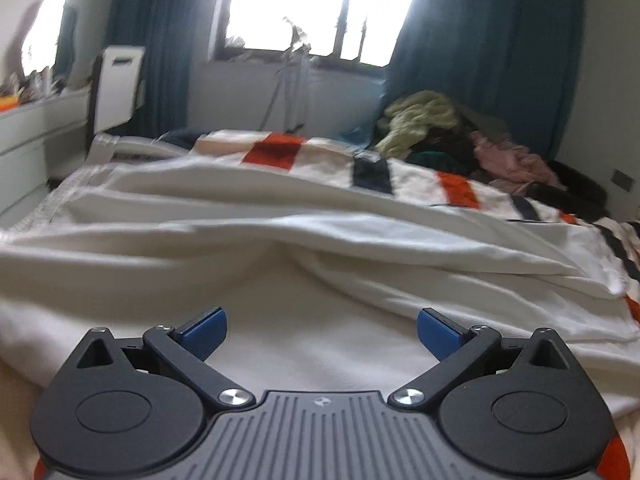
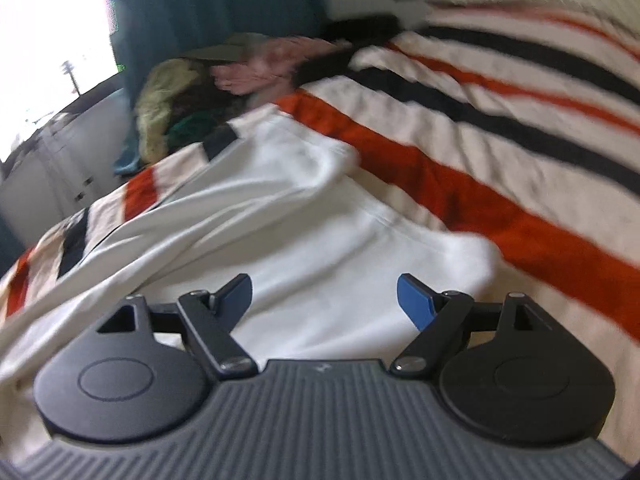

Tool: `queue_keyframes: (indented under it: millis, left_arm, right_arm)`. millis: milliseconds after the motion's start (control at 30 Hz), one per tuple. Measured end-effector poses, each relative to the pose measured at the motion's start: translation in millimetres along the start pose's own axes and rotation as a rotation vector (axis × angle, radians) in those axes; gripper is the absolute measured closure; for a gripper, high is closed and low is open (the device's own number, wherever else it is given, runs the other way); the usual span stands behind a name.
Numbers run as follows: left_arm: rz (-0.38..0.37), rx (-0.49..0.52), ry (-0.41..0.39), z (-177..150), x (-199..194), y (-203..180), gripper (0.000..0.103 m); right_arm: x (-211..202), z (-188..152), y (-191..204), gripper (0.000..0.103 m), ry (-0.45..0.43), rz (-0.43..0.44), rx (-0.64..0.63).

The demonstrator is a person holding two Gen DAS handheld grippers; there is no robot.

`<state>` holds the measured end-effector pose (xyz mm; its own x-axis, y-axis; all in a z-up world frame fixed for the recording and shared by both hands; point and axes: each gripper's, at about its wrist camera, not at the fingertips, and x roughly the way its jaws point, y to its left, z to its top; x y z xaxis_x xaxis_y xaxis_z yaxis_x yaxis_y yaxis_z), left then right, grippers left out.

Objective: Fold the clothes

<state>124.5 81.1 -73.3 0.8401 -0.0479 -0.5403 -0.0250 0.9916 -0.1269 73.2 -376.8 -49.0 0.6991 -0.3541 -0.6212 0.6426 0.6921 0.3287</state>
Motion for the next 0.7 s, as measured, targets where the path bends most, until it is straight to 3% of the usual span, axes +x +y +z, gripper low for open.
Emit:
queue_keyframes:
  millis: [100,233,500,600,700]
  left_arm:
    - [0.134,0.000,0.050,0,8,6,0.001]
    - [0.150,-0.081,0.112,0,16,23,0.001]
    - [0.191,-0.121,0.097,6,12,30,0.001]
    - [0.204,-0.133,0.049,8,4,27,0.001]
    - [0.195,-0.178,0.043,13,3,31,0.001]
  right_arm:
    - [10,3,-28,0.022,0.048,-0.025,0.166]
    - [25,7,-67,0.021,0.105,-0.028,0.385]
    - [42,1,-116,0.021,0.154,0.126,0.672]
    - [48,-2,-122,0.036,0.160,0.139,0.727]
    - [55,-5,-128,0.042,0.162,0.166,0.787]
